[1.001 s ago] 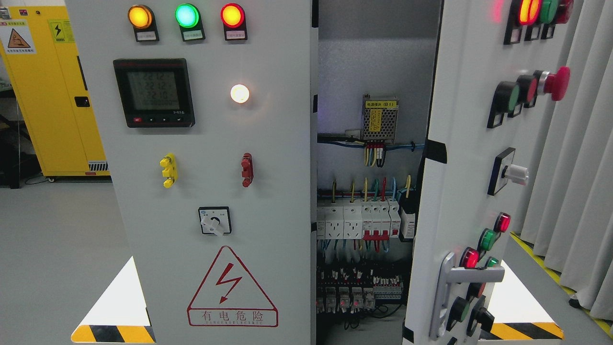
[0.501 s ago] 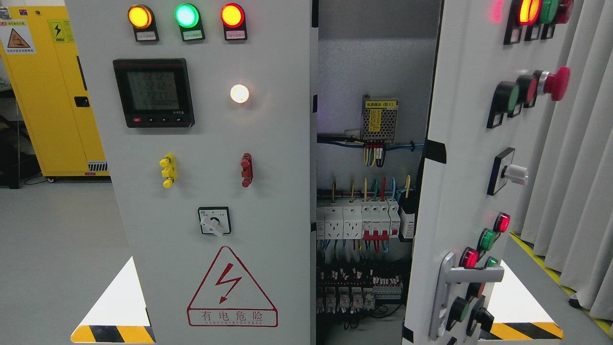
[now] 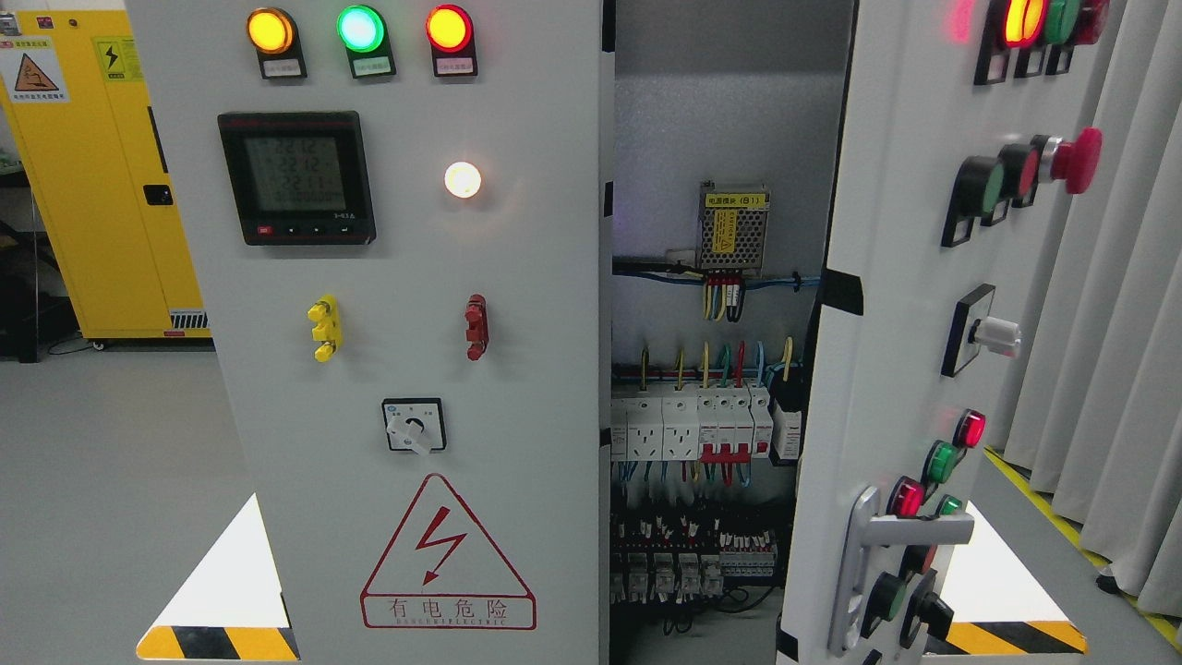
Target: Open door with both hands
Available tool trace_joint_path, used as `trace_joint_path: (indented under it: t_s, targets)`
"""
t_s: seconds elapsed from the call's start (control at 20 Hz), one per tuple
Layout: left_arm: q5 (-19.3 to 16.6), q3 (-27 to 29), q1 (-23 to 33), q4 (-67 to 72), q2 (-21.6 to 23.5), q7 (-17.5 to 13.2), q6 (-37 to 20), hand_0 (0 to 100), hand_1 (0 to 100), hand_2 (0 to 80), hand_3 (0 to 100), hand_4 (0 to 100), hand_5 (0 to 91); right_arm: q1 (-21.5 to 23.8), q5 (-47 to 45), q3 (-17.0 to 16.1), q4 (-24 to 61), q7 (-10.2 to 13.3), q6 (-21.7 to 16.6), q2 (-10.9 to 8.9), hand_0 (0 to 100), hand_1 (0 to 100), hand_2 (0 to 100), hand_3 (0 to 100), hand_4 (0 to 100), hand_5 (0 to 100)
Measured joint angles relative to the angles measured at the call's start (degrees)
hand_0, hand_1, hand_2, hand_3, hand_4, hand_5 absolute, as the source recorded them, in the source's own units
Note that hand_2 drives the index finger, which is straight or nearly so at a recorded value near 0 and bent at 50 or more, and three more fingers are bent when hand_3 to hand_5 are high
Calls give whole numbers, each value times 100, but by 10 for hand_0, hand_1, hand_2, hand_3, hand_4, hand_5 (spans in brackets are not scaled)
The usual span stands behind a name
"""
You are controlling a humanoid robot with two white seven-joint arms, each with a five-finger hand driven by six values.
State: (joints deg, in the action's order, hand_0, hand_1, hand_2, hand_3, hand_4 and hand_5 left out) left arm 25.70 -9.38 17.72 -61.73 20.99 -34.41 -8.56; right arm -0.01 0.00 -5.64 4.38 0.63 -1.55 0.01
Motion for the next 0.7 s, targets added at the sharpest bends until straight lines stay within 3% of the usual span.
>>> trace_joint_path:
  t_s: [0.2,0.4,0.7]
  targets:
    - [358,-94,66,-1232,546,-113,84,120,556,0,0,0,0,0,0,170,0,5,0,0,0,500,40,0,0,0]
    - [1024,-163,-18,-2205,929,-222,442,120,556,0,0,0,0,0,0,290,1,10,2,0,0,500,40,0,0,0]
    - [2200,-250,-927,-3258,1303,-354,1405,120,556,0,0,0,0,1,0,447,51,12,4,0,0,500,40,0,0,0]
